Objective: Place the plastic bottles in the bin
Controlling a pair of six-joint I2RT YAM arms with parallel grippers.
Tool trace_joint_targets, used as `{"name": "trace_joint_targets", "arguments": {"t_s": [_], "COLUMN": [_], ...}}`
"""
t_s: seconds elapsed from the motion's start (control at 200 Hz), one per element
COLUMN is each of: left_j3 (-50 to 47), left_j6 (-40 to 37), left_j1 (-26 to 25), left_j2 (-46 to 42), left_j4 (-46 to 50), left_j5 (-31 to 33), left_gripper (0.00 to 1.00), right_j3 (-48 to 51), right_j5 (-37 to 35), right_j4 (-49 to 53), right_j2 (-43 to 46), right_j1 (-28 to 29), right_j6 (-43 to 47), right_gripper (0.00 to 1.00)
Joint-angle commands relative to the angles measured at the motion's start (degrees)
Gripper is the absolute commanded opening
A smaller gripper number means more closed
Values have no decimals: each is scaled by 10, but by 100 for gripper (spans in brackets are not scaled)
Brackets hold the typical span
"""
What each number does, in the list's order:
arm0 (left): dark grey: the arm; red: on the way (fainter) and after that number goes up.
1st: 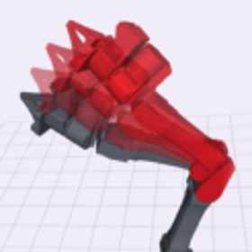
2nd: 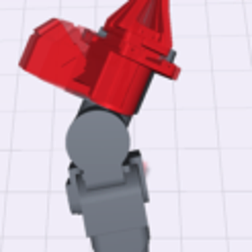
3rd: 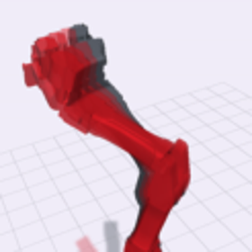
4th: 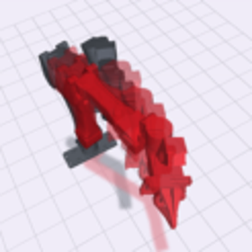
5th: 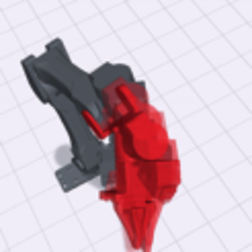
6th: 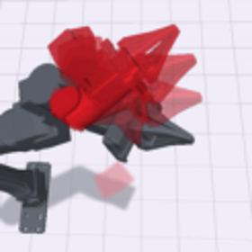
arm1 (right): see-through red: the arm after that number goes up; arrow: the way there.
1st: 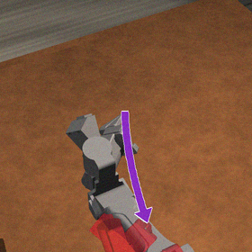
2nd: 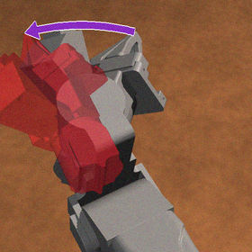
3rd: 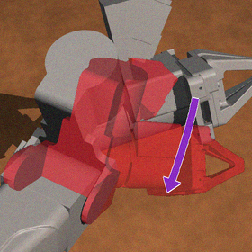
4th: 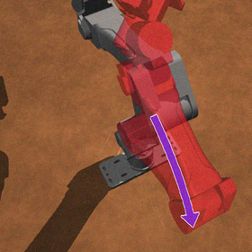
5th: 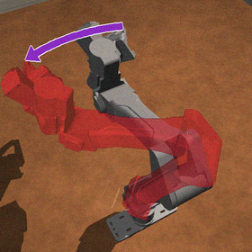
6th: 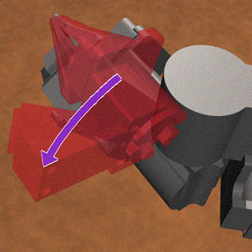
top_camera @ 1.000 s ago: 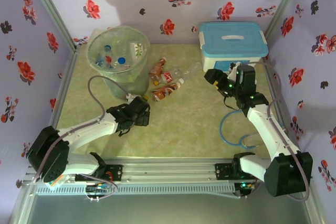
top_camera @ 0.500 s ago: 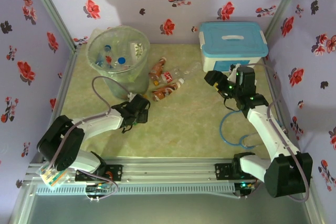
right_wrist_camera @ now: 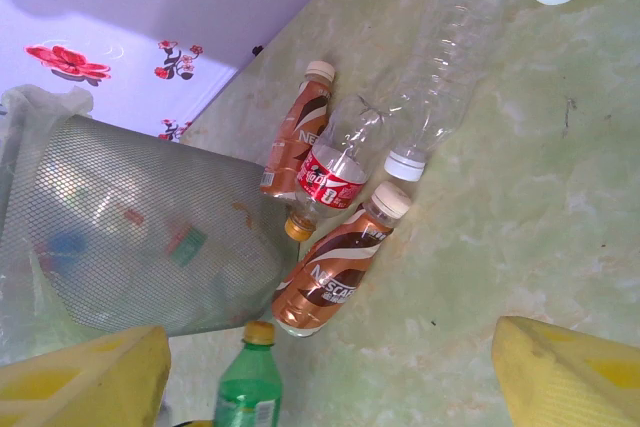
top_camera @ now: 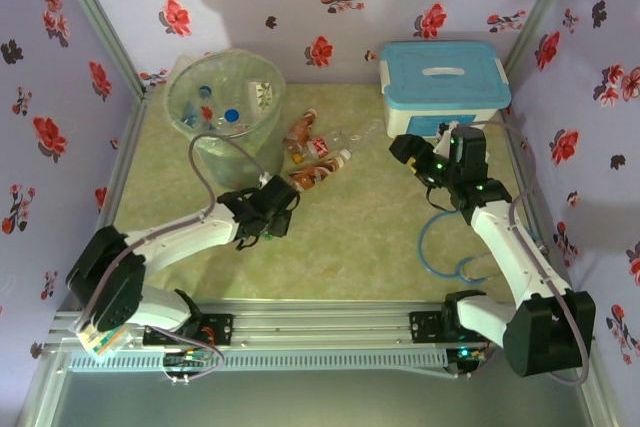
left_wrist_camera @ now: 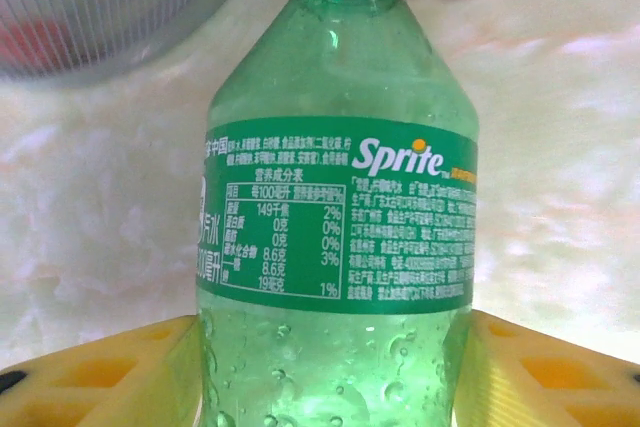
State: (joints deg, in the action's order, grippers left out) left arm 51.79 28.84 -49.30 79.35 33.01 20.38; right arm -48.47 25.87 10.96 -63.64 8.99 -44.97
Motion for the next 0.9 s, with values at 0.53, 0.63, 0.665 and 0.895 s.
{"name": "trace_joint_targets", "arguments": {"t_s": [0.53, 0.63, 0.665, 0.895], "left_j3": [487, 514, 517, 532], "left_j6": [-344, -396, -424, -550], "left_j1": [281, 352, 363, 414], "left_j2": [11, 52, 60, 108], "left_j4": [216, 211, 209, 203], "left_j5": [-146, -234, -256, -299], "left_gripper": [54, 52, 52, 48], "right_j3": [13, 16, 18, 18], "right_j5": [6, 7, 7, 9], "right_j4": [-13, -18, -20, -20], "right_j2": [19, 21, 22, 16], "right_j1": [-6, -7, -7, -13], "right_j6": [14, 13, 15, 18], "right_gripper": [85, 85, 85, 85]}}
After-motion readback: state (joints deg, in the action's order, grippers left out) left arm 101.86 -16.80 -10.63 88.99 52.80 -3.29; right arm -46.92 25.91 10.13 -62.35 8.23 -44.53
